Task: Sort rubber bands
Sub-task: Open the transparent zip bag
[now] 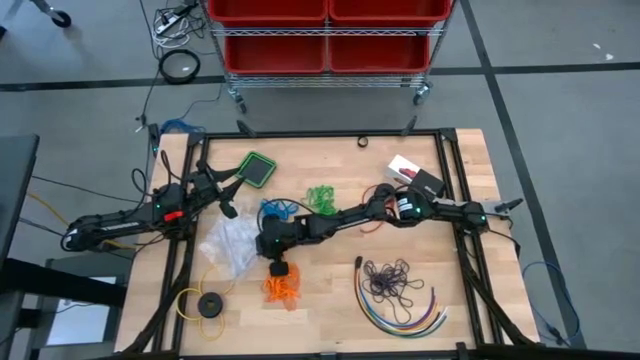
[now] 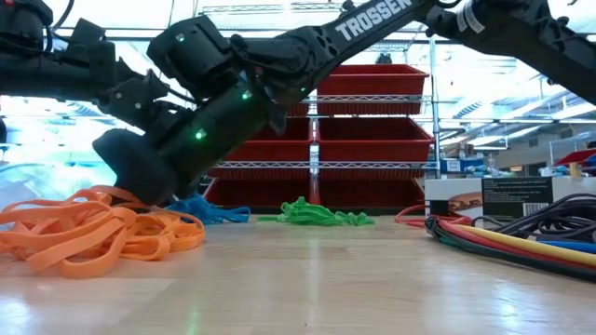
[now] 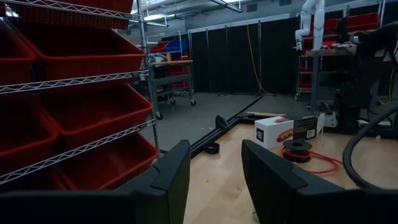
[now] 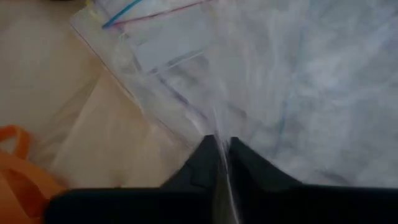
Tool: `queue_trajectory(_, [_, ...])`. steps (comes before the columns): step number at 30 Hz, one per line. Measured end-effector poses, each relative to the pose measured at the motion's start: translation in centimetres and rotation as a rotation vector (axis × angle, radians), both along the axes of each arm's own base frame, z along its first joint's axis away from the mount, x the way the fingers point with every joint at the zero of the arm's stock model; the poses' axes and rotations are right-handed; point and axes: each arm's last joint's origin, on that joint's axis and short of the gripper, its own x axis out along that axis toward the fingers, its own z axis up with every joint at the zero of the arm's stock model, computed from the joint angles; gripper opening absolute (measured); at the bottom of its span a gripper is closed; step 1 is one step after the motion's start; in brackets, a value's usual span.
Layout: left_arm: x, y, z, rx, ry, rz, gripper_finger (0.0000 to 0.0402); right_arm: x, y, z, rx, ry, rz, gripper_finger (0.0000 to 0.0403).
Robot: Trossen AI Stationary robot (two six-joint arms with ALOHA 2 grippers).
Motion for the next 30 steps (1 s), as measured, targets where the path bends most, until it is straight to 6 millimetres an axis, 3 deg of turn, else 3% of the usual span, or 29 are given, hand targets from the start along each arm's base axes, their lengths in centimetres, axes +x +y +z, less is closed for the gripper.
queue_trajectory(7, [0.0,0.0,0.0,0.000,0.002,0.000,0.0152,0.5,0.7,1.2,0.016,-0.024,0.019,0.0003])
queue_trajectory(18, [0.0,0.0,0.0,0.000,0.002,0.000,0.0152,1.0,1.5,5.9,0.013,-0.075,0.057,0.0001])
queue_trajectory(30, [0.0,0.0,0.0,-0.001,0.003,0.000,0.0152,1.0,-0.1,5.9,0.037,-0.041,0.064,0.0005])
